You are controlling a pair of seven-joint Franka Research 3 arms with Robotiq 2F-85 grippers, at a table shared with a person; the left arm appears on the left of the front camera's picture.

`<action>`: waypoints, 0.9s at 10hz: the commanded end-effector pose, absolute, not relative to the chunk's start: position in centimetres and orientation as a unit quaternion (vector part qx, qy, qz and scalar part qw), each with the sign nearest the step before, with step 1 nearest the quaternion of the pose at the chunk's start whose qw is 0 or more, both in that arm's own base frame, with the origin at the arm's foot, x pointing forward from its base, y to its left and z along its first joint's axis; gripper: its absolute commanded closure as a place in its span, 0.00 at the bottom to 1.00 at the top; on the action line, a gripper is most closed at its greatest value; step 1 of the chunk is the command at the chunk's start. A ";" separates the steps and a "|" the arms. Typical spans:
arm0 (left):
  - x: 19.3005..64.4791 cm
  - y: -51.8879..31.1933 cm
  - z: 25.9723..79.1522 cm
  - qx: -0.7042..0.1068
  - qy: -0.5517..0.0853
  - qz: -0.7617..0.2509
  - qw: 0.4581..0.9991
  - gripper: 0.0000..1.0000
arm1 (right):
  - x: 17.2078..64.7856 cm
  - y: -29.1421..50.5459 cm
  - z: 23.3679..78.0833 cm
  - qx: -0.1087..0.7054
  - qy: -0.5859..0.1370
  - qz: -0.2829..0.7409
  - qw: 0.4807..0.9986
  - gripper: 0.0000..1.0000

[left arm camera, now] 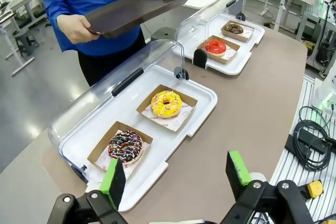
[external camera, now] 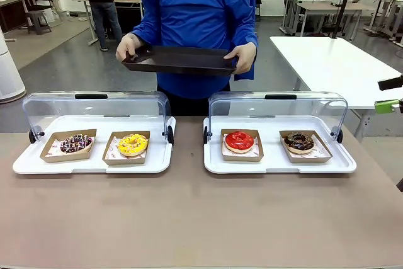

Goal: Provide the desired donut to the person.
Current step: Pick up and lift the Paper togo box containing the Donut pointed at by the person.

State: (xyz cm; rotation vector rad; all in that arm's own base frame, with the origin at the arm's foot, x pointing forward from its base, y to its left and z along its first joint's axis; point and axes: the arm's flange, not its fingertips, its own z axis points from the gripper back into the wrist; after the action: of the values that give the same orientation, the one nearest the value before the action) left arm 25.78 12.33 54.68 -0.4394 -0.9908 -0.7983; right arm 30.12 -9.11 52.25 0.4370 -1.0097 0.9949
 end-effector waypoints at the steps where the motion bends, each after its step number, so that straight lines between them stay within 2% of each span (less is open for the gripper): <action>1: 25.6 12.5 54.7 -0.209 -0.453 -0.367 0.785 0.00 | 30.4 -9.1 52.1 0.202 -0.464 0.460 0.729 0.00; 9: 25.6 12.5 54.7 -0.209 -0.453 -0.367 0.785 0.00 | 30.4 -9.1 52.1 0.202 -0.464 0.460 0.729 0.00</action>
State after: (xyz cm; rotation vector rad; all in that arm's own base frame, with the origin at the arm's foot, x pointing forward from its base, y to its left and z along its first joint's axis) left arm 25.77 12.31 54.67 -0.4406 -0.9899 -0.7990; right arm 30.03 -9.11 52.24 0.4319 -1.0063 1.0025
